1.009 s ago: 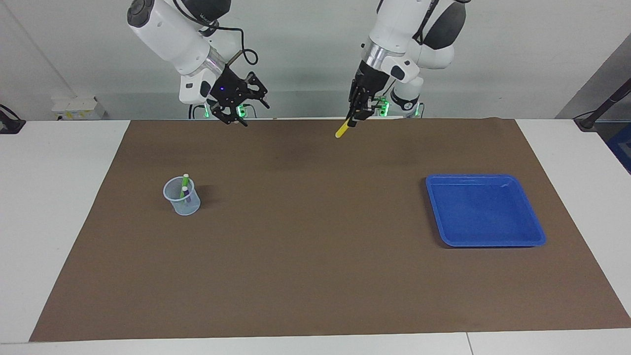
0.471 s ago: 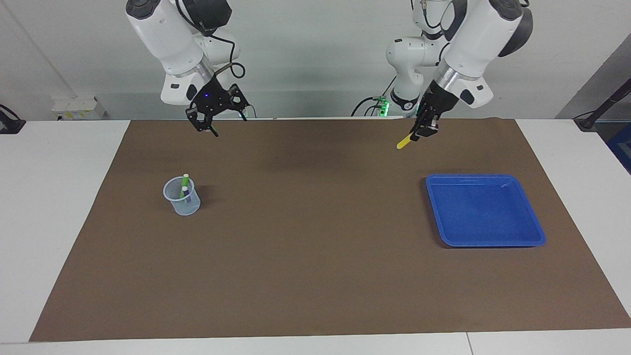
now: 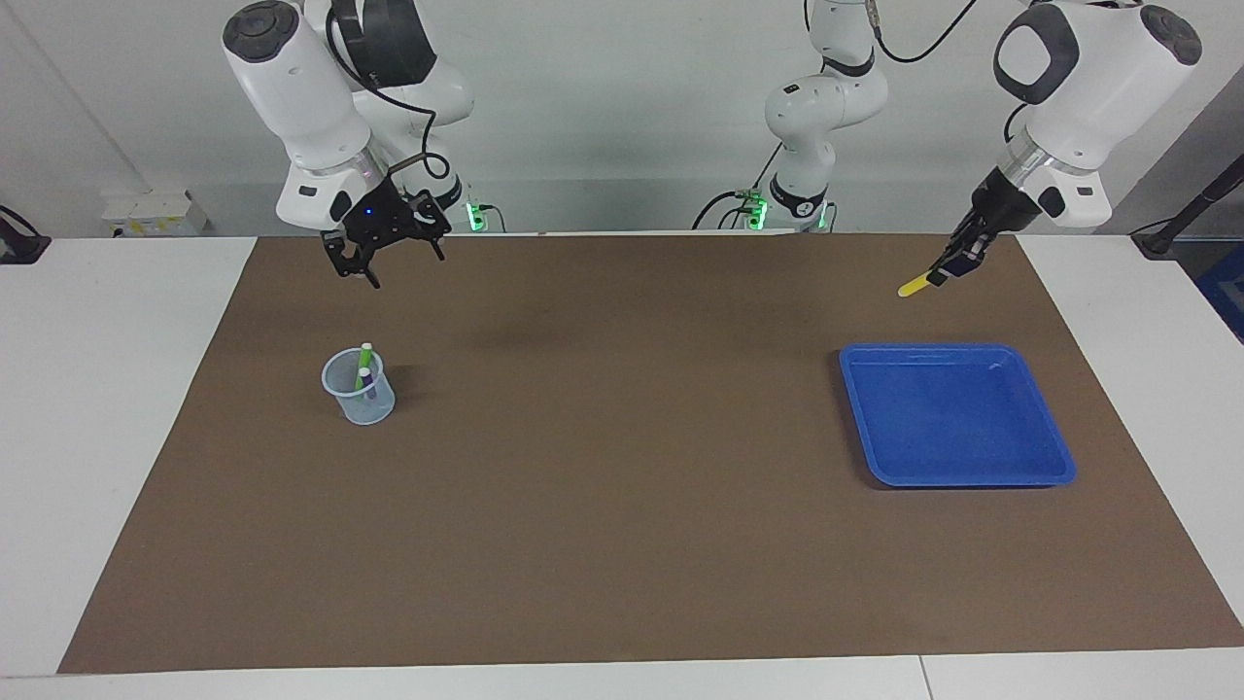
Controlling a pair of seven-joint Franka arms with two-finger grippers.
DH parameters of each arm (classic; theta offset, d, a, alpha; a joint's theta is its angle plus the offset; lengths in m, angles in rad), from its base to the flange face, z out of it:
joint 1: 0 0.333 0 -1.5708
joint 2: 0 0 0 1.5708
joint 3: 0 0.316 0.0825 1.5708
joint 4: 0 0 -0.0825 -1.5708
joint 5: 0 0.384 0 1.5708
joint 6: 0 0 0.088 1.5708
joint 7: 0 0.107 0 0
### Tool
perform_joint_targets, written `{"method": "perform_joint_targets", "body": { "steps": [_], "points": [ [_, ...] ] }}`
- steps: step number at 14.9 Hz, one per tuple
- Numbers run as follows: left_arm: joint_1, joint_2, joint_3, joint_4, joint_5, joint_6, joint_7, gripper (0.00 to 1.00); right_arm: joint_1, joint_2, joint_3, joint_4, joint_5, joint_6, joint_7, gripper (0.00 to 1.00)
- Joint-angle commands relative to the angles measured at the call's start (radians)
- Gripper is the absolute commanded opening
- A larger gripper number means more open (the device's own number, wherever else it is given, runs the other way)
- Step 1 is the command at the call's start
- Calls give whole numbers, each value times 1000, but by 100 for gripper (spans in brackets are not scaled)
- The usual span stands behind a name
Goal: Right arm passes pens to left for tray arrangement
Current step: 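Carry the pen to the blue tray with the left gripper, then lower the pen into the tray and open the left gripper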
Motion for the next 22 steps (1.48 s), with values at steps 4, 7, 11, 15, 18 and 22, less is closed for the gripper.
{"method": "perform_joint_targets", "body": {
  "steps": [4, 7, 11, 15, 18, 22],
  "points": [
    [11, 184, -10, 50, 251, 82, 357, 0, -20, 53, 7, 2, -106, 55, -19, 100],
    [48, 239, -8, 62, 318, 144, 444, 0, -51, 90, 7, 4, -136, 89, -30, 100],
    [51, 343, -7, 117, 444, 174, 507, 0, -86, 135, 7, 1, -159, 144, -60, 100],
    [69, 420, -5, 120, 469, 236, 539, 0, -108, 187, 7, 2, -159, 216, -48, 100],
    [88, 468, -7, 120, 498, 271, 541, 0, -109, 214, 7, 1, -159, 251, -43, 100],
    [94, 494, -7, 100, 492, 309, 541, 0, -108, 225, 7, -1, -159, 259, 90, 99]
  ]
}}
